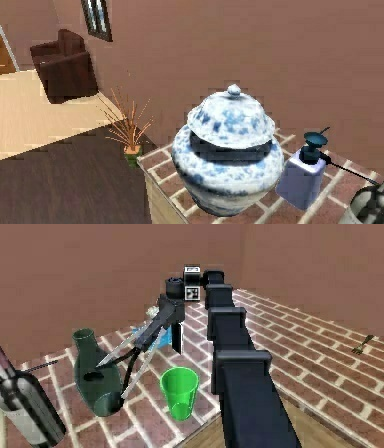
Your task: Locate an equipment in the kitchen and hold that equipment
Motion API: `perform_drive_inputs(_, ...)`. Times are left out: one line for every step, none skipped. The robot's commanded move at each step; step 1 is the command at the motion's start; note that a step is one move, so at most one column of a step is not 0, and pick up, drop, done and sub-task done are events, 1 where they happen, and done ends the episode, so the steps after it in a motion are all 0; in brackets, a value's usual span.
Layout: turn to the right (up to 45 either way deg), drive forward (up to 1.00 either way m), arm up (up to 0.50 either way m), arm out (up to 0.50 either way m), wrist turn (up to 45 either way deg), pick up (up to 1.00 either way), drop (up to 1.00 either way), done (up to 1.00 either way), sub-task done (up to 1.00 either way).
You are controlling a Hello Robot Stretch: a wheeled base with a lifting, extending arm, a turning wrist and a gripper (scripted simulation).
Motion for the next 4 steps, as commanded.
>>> perform_drive_inputs(0.0,0.0,0.0,0.0,45.0,0.0,0.0,0.0,0.0)
perform_drive_inputs(0.0,0.0,0.0,0.0,45.0,0.0,0.0,0.0,0.0)
perform_drive_inputs(0.0,0.0,0.0,0.0,42.0,0.0,0.0,0.0,0.0)
perform_drive_inputs(0.0,0.0,0.0,0.0,0.0,1.0,0.0,0.0,0.0)
